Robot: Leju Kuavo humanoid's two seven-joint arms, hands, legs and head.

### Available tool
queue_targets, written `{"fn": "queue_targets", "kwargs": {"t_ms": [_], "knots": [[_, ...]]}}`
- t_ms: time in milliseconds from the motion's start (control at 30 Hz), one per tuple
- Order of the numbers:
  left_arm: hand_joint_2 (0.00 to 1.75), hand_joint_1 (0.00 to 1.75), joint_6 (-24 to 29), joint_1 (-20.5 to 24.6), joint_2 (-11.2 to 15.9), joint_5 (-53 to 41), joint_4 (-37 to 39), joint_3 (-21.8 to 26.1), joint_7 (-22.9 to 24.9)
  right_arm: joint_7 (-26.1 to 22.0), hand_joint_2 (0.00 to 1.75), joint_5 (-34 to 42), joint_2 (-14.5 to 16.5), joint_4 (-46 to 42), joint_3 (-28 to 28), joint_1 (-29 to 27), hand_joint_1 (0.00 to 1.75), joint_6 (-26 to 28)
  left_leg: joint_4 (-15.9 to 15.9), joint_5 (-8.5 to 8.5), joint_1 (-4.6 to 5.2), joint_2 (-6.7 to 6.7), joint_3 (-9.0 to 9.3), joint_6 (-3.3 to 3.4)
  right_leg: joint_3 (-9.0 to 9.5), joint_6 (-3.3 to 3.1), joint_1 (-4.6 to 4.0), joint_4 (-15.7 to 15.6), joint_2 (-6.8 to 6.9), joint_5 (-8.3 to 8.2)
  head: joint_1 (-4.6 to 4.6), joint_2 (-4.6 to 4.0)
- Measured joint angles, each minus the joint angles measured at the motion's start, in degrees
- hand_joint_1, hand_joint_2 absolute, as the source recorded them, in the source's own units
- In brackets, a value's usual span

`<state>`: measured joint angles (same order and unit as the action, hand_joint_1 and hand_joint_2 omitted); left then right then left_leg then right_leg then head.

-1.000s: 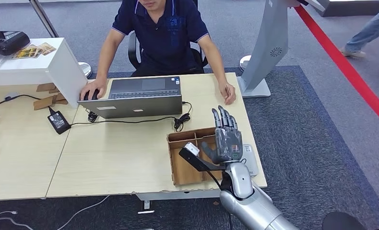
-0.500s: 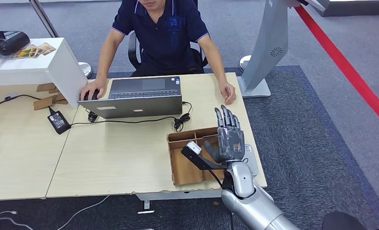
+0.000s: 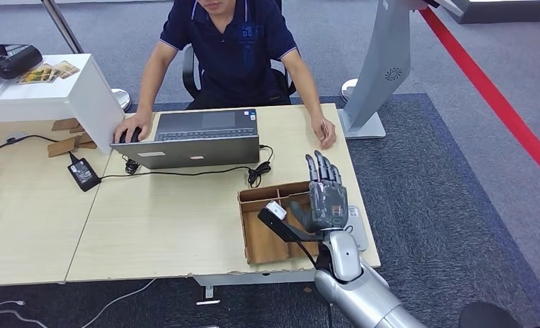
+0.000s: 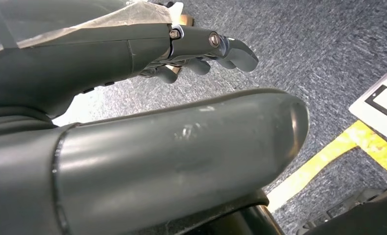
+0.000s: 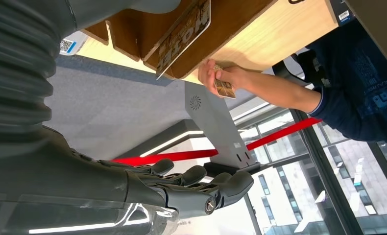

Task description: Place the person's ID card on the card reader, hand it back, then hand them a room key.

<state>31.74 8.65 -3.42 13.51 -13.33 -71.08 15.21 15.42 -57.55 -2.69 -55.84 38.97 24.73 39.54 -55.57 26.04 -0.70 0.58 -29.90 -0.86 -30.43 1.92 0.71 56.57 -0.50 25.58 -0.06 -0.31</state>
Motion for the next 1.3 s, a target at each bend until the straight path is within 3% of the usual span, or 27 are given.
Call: {"fn": "queue_targets", "kwargs": {"t_ms": [467,1300], "knots": [[0.00,0.00,0.00,0.31,-0.19,-0.09,0.00,0.00,0.27,-2.87,1.75,-0.73,1.87,1.75,-2.68,0.16,0.00,0.00,0.00,0.00,0.00,0.00,0.00,0.00,0.00,0.00,0.00,0.00,0.00,0.00,0.00,0.00],[0.00,0.00,-0.02,0.33,-0.19,0.09,0.00,0.00,0.25,-2.54,1.75,-1.40,2.53,2.93,-4.43,0.25,0.00,0.02,0.00,0.00,0.00,0.00,0.01,0.00,0.00,0.00,0.00,0.00,0.00,0.00,-0.01,0.00]]}}
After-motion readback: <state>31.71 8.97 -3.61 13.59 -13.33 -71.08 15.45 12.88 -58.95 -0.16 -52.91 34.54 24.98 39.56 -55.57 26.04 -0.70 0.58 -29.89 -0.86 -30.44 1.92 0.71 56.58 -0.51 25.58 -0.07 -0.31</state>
